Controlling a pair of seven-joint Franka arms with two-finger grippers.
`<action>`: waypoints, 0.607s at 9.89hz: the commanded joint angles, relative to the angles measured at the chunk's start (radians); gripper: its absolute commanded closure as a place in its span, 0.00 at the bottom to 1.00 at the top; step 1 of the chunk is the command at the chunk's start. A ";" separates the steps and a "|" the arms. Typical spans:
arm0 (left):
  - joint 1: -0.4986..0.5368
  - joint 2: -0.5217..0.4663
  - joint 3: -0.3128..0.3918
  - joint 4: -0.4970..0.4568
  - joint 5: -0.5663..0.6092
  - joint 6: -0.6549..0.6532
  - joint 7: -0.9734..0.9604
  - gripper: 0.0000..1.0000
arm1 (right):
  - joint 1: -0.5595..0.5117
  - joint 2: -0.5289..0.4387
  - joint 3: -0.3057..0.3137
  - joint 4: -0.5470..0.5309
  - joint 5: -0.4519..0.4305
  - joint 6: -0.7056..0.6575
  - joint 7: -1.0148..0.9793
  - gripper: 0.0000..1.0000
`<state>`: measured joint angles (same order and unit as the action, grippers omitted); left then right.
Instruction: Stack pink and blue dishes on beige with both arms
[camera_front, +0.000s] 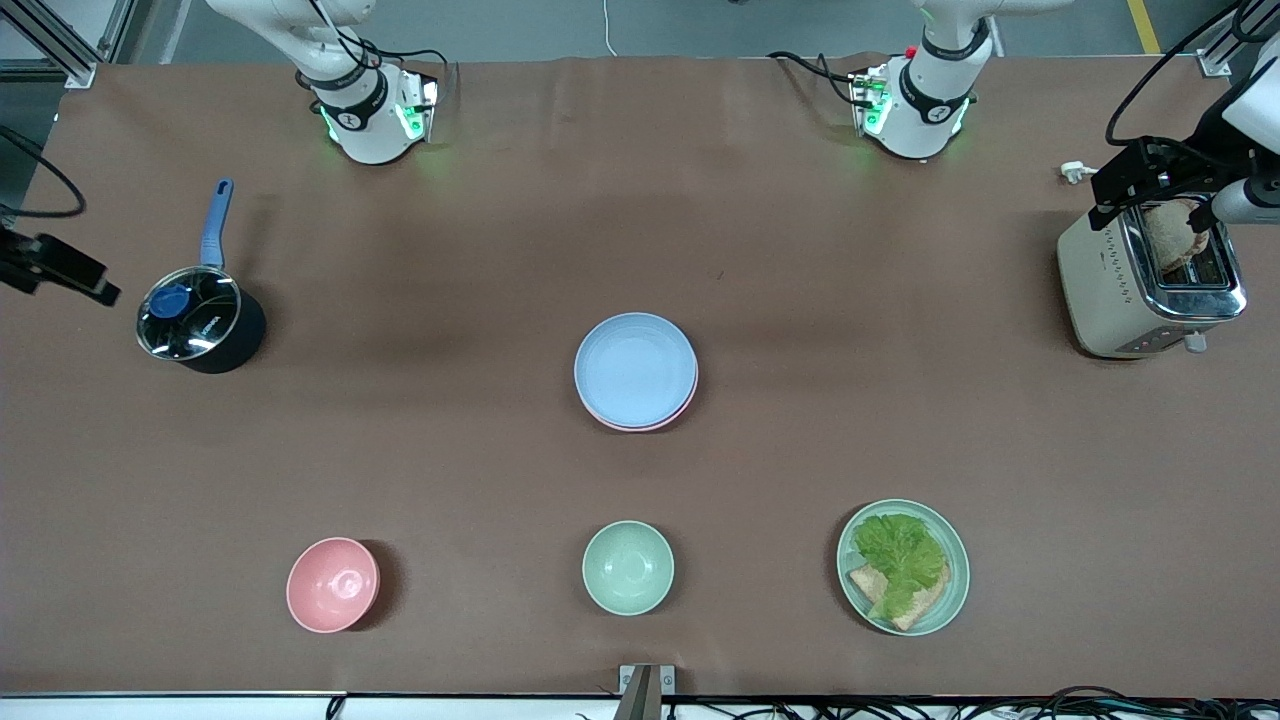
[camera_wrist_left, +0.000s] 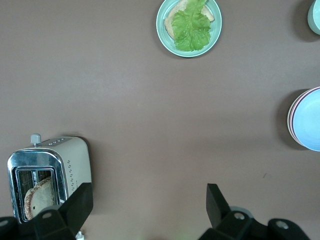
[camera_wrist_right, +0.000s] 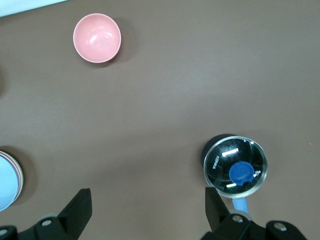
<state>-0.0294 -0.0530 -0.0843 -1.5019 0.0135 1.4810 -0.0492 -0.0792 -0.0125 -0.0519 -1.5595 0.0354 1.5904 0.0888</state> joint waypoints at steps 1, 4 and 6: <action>-0.001 0.001 0.003 -0.028 -0.009 -0.014 0.011 0.00 | 0.009 0.017 -0.026 0.073 -0.026 -0.044 0.007 0.00; -0.003 0.007 0.004 -0.011 0.000 -0.016 0.003 0.00 | 0.013 0.023 -0.025 0.081 -0.045 -0.078 0.006 0.00; -0.003 0.013 0.004 -0.009 0.002 -0.018 0.003 0.00 | 0.027 0.023 -0.022 0.081 -0.042 -0.075 0.045 0.00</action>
<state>-0.0290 -0.0528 -0.0830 -1.4998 0.0136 1.4792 -0.0492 -0.0663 0.0071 -0.0718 -1.4916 0.0049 1.5268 0.0982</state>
